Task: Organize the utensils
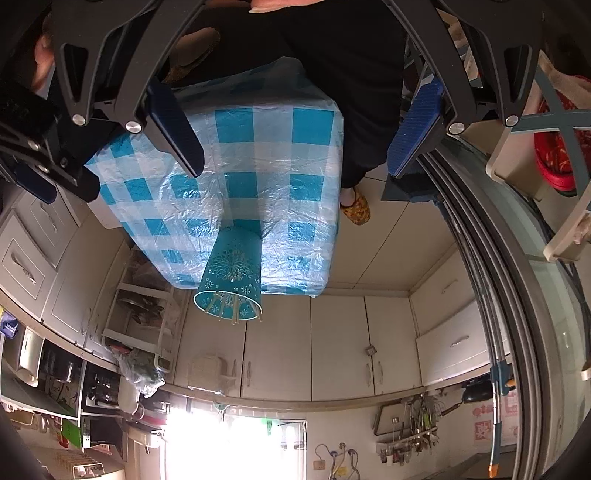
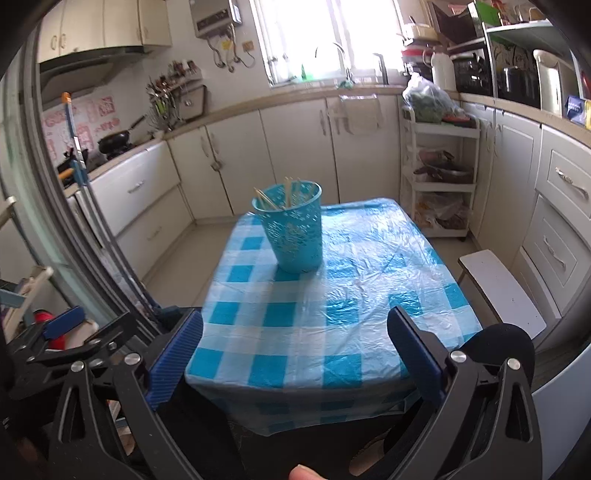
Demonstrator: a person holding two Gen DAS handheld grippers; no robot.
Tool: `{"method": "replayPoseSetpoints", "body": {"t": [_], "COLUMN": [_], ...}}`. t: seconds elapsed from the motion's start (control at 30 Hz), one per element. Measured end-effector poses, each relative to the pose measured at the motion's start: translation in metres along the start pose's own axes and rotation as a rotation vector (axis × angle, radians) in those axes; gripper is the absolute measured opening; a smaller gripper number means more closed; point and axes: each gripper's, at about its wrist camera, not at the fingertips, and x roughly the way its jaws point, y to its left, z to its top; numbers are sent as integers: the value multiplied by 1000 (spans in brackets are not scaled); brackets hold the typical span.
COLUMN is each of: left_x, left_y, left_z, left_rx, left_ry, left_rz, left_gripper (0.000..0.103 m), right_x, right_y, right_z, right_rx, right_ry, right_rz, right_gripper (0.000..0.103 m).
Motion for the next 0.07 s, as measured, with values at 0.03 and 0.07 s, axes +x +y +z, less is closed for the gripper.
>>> {"method": "replayPoseSetpoints", "body": {"t": [0.03,0.07], "left_x": [7,13], "left_y": [-1,-2], "left_z": [1,1], "left_rx": [1,2], "left_ry": [11,21], "left_rz": [-1,-5], "left_gripper": [95,95], "right_x": [9,21], "right_y": [-4,-8], "right_z": [2,4], "right_rx": [2,3], "right_ry": [8,22], "right_rz": [-13,-24], "right_gripper": [96,96]}}
